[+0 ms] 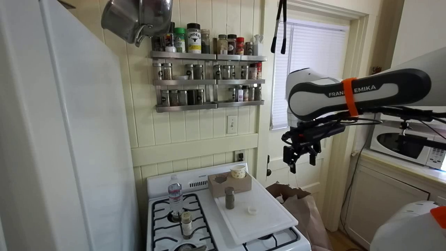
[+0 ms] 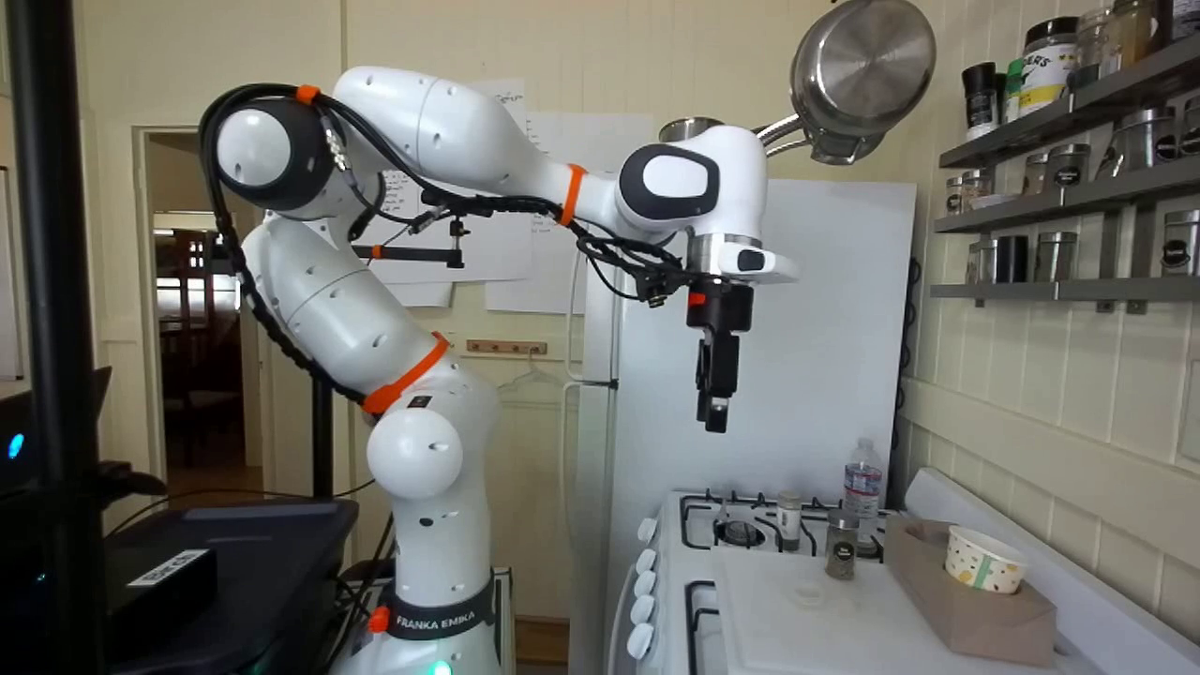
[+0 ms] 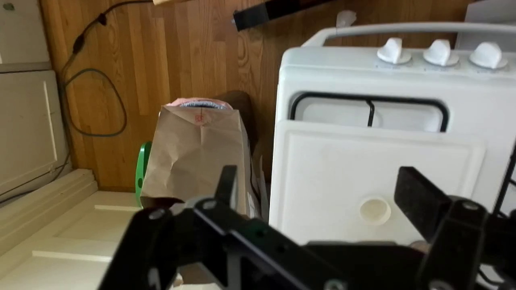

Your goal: Take the spice bottle off of the tray and put the water bottle on the tray

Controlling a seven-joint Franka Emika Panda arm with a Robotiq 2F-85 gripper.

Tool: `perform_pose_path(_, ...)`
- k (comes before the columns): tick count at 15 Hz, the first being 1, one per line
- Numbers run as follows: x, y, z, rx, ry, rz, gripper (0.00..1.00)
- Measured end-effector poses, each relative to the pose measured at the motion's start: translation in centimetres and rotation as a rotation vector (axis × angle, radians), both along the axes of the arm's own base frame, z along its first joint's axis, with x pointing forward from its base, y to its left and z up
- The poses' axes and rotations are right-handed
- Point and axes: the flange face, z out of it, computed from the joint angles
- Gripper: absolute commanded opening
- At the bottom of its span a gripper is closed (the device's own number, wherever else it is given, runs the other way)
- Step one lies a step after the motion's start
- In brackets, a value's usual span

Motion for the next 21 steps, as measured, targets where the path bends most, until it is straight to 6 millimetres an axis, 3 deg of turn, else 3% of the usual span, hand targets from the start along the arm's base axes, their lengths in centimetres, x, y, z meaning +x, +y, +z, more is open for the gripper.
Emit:
perform_pose_path(4, 4.2, 0.2, 0.2, -0.106, -0.208, -0.042, 1.00)
perform_pose_path(8, 8.6, 1.4, -3.3, -0.229, -0.245, -0.065, 1.00)
perform_pose_path(16, 9.0, 1.2, -2.7, -0.172, -0.293, -0.146, 1.00)
perform_pose_path(18, 10.5, 3.0, -3.9, -0.089, -0.322, -0.188, 1.00)
perform_pose_path(21, 13.5, 7.4, -7.4, 0.011, -0.333, -0.188, 1.00)
